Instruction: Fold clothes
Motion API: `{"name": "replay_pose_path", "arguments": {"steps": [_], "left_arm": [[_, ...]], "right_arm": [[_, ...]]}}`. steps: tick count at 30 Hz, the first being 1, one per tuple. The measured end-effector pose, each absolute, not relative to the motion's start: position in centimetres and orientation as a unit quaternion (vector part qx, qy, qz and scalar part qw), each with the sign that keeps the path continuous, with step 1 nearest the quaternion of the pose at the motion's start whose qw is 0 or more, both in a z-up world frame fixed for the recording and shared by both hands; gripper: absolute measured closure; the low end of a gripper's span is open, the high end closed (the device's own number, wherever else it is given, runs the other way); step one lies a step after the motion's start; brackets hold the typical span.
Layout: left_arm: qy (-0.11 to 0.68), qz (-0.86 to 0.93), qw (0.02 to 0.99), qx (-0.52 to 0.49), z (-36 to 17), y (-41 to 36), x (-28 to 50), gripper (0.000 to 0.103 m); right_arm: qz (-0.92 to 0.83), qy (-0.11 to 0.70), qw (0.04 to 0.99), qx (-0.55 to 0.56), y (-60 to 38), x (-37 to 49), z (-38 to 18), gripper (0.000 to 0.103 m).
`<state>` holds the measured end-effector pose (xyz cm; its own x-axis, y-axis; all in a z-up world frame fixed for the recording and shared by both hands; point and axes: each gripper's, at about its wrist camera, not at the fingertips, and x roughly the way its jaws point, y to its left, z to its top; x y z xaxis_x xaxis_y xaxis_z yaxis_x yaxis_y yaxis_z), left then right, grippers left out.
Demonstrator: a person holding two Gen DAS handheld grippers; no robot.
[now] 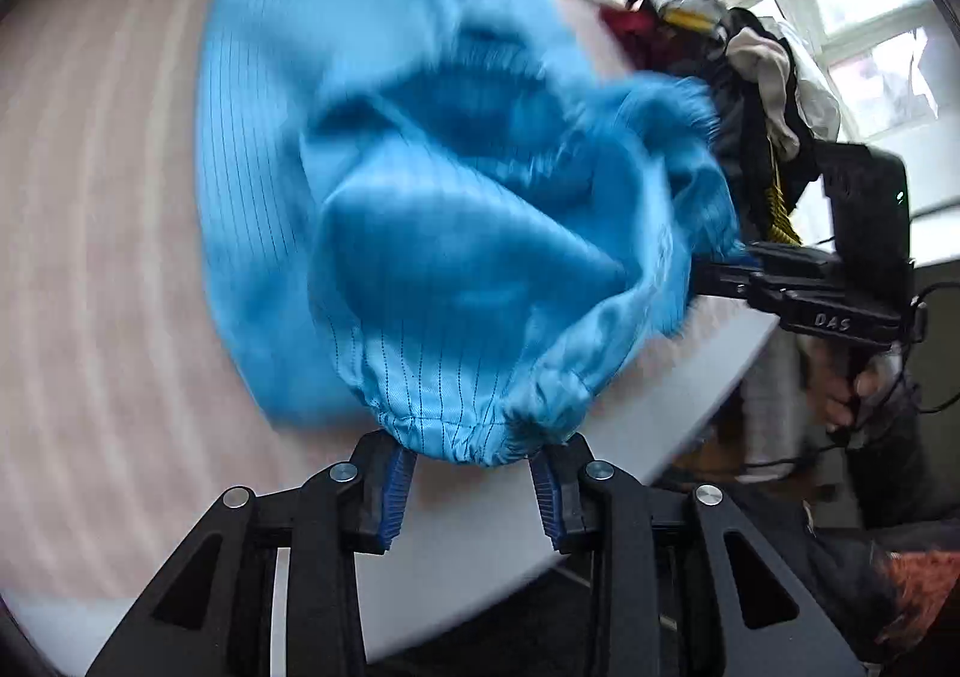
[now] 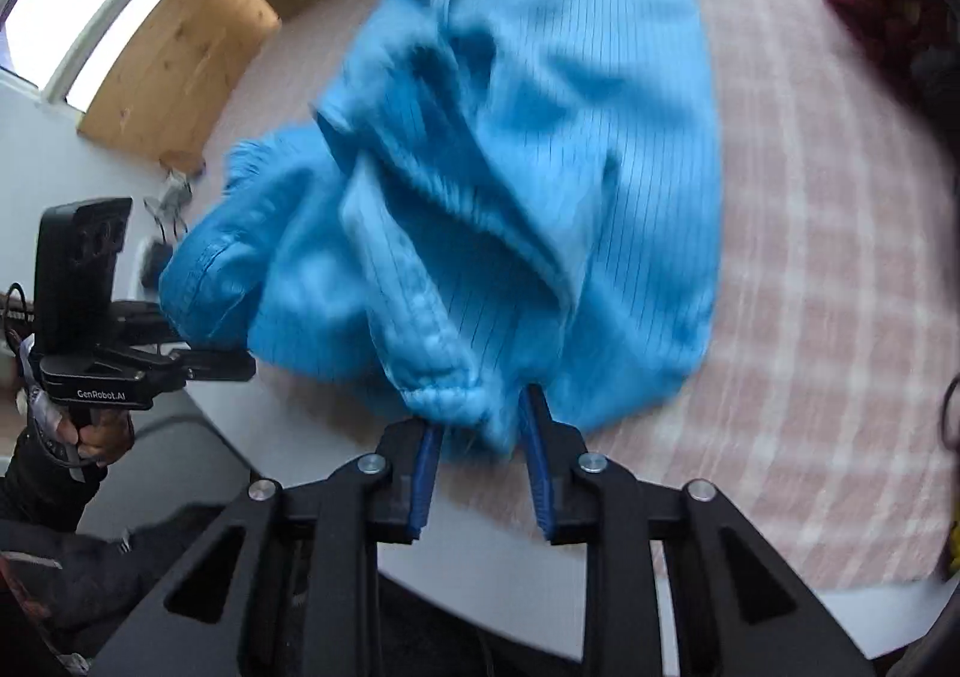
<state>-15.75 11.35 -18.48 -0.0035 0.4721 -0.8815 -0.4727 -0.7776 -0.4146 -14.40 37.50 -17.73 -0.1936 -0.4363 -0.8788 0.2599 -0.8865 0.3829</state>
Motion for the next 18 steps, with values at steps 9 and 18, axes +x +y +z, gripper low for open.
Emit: {"name": "replay_pose_path", "arguments": {"steps": [9, 18], "left_arm": [[0.079, 0.808, 0.297, -0.503, -10.4, 10.5, -21.8, 0.059], [0.020, 0.744, 0.307, -0.592, -19.7, 9.5, -21.8, 0.058]], "right_arm": [[-0.840, -0.072, 0.207, 0.496, 40.8, -18.8, -11.8, 0.046], [-0.790, -0.098, 0.211, 0.567, 41.4, -19.9, -20.8, 0.046]]}}
